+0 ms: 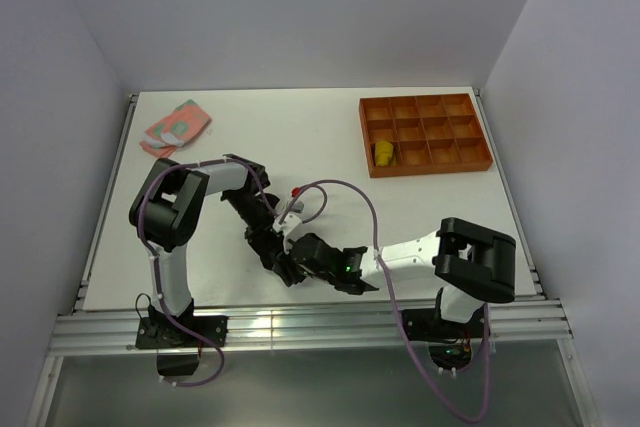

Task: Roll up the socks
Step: Roll the sock at the center of the board.

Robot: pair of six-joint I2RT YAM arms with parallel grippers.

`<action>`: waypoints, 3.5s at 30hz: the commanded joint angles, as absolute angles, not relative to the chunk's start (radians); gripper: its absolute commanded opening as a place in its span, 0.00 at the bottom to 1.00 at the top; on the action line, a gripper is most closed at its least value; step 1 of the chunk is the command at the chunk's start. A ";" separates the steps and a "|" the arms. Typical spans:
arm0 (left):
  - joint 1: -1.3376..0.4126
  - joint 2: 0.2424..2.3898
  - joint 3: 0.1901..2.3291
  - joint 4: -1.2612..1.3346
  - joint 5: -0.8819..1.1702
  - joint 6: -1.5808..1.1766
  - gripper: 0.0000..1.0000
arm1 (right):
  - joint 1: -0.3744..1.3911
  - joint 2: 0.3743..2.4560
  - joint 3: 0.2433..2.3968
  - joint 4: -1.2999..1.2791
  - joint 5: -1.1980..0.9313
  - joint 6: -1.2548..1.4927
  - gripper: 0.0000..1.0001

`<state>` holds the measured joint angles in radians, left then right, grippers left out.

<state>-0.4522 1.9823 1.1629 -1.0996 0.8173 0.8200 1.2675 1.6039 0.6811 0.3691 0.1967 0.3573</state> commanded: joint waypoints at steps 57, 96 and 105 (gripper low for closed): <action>-0.330 1.592 1.016 -0.594 0.832 0.471 0.38 | 1.126 1.577 0.568 0.397 0.005 0.678 0.00; -0.509 1.451 0.787 -0.357 0.764 0.595 0.59 | 0.779 1.813 0.710 0.492 -0.629 0.988 0.00; -0.543 1.494 0.801 -0.436 0.781 0.632 0.60 | 0.753 1.848 0.729 0.503 -0.661 1.035 0.00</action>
